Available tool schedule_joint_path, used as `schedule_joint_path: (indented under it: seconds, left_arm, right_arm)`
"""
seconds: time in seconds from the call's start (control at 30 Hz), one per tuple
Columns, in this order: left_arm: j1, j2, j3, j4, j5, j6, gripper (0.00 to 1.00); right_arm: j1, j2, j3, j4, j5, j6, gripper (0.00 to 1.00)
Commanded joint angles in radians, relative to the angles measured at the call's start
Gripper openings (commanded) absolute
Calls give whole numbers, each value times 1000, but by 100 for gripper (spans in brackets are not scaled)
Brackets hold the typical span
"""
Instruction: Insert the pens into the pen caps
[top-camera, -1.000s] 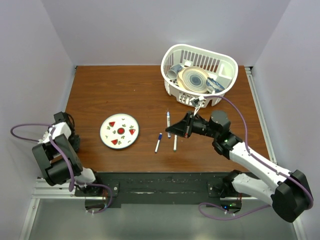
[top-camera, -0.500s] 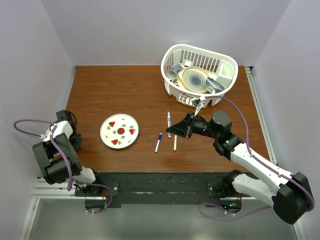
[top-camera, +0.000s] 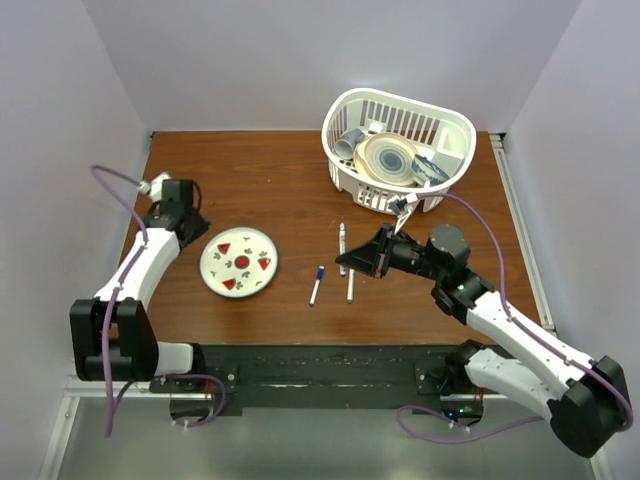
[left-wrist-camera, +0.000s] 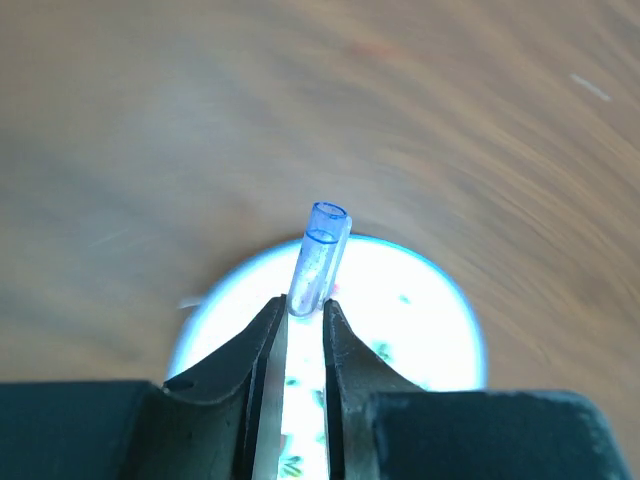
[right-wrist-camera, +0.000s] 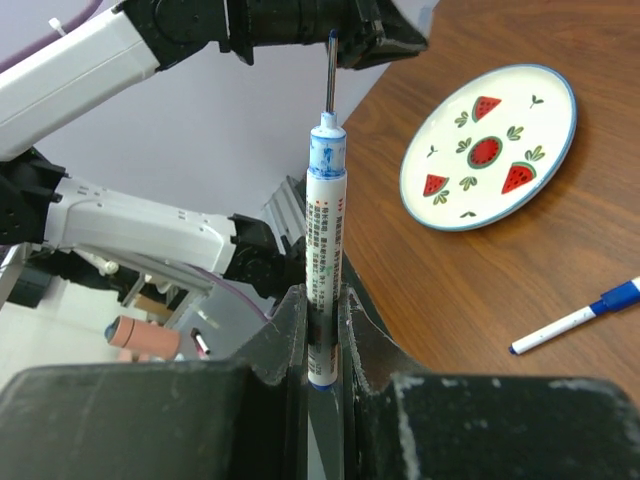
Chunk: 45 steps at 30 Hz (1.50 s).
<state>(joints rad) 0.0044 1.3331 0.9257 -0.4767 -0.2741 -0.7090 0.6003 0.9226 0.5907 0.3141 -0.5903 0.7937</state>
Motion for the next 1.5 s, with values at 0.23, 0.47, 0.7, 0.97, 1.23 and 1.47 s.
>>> schedule_joint_path:
  seconds: [0.23,0.47,0.7,0.97,1.23,1.47]
  left_arm:
    - [-391,144,226,158,240,890,0]
    - [-489,228,219,93,255,1290,0]
    - [-492,293,187,-25,412,1572,0]
    - [-563,331,171,13,464,1649,0]
    - [-604,432,235,-36,507,1712,0]
    - [-616,503,291,-131,490,1738,3]
  right_arm:
    - [3,-252,104,-282,314,-154,0]
    - [3,-344,113,-359,425,-179,0]
    - [3,-389,112,-402,481,-205,0]
    - [3,-384,124,-406,515,-225,0]
    - [3,-396,98,-392,521,-214,0]
    - [3,-416,77,-386,526,-199,0]
